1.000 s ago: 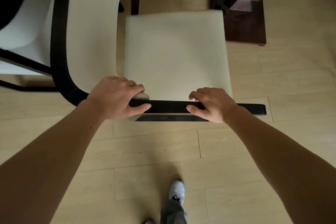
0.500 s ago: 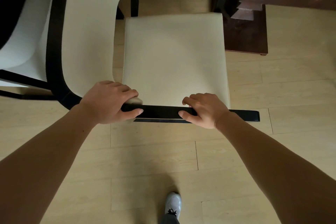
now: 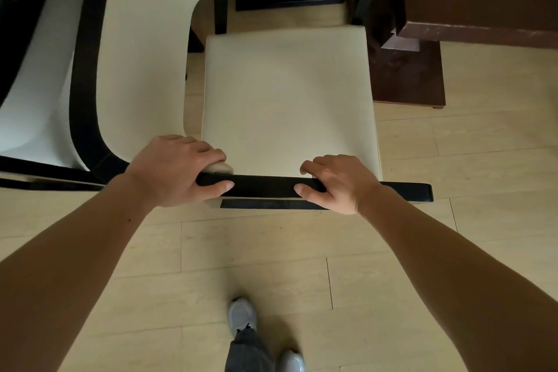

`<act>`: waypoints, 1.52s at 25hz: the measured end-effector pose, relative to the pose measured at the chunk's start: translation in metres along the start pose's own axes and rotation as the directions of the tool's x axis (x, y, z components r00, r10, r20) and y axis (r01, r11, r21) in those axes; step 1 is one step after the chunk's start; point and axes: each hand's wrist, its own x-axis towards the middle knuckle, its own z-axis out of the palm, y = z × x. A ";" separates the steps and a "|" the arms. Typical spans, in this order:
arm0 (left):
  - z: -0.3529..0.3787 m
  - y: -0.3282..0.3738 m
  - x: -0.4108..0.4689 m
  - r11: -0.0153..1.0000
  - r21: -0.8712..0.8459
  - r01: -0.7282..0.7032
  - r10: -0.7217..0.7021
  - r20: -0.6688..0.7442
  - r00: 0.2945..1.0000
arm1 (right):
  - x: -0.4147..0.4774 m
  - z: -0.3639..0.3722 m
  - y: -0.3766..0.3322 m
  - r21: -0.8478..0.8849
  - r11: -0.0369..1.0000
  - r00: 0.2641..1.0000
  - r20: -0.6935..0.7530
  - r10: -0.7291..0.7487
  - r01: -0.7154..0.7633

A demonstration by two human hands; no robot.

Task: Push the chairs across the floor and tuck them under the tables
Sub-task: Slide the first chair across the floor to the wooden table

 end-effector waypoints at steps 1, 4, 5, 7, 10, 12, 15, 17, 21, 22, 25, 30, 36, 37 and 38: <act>0.000 -0.005 0.006 1.000 0.001 -0.001 0.001 -0.011 1.000 | 0.006 -0.002 0.004 -0.004 1.000 1.000 -0.008 0.000 0.000; -0.002 -0.022 0.022 1.000 -0.017 0.006 -0.006 -0.007 1.000 | 0.024 -0.008 0.015 -0.015 1.000 1.000 -0.019 0.003 -0.004; -0.004 -0.029 0.029 1.000 -0.022 0.005 -0.005 -0.007 1.000 | 0.032 -0.011 0.019 -0.019 1.000 1.000 -0.023 0.009 -0.009; -0.004 -0.033 0.036 1.000 -0.020 0.000 0.000 -0.004 1.000 | 0.037 -0.014 0.022 -0.023 1.000 0.999 -0.034 0.003 -0.004; -0.007 -0.049 0.052 1.000 -0.021 -0.002 0.002 0.000 1.000 | 0.056 -0.022 0.031 -0.030 1.000 0.999 -0.035 0.008 -0.010; -0.009 -0.062 0.064 1.000 -0.024 -0.005 0.005 0.006 1.000 | 0.068 -0.028 0.038 -0.028 1.000 0.999 -0.041 0.014 -0.015; -0.013 -0.079 0.082 1.000 -0.026 -0.007 0.008 0.027 1.000 | 0.088 -0.037 0.047 -0.024 1.000 0.999 -0.041 0.015 -0.016; -0.015 -0.090 0.094 1.000 -0.022 -0.016 0.017 0.040 0.999 | 0.101 -0.042 0.054 -0.027 1.000 0.999 -0.052 0.013 -0.014; -0.019 -0.118 0.123 1.000 0.000 -0.025 0.025 0.033 0.999 | 0.130 -0.054 0.072 -0.038 0.999 0.997 -0.080 0.014 -0.017; -0.020 -0.124 0.131 0.999 0.011 -0.030 0.030 0.026 0.999 | 0.137 -0.056 0.077 -0.044 0.999 0.996 -0.085 0.015 -0.019; -0.021 -0.141 0.154 0.998 0.033 -0.046 0.045 0.012 0.999 | 0.157 -0.065 0.092 -0.047 0.999 0.996 -0.090 0.018 -0.022; -0.024 -0.159 0.183 0.999 0.024 -0.036 0.036 0.013 0.999 | 0.181 -0.077 0.114 -0.051 0.998 0.996 -0.089 0.019 -0.024; -0.029 -0.173 0.205 0.999 0.009 -0.046 0.046 0.030 0.999 | 0.200 -0.087 0.130 -0.035 0.999 0.996 -0.085 0.010 -0.013; -0.030 -0.176 0.209 0.999 0.013 -0.047 0.047 0.026 0.999 | 0.203 -0.088 0.132 -0.037 0.999 0.996 -0.087 0.008 -0.011; -0.031 -0.177 0.212 0.999 0.014 -0.046 0.046 0.025 0.999 | 0.206 -0.089 0.135 -0.037 0.999 0.996 -0.087 0.007 -0.011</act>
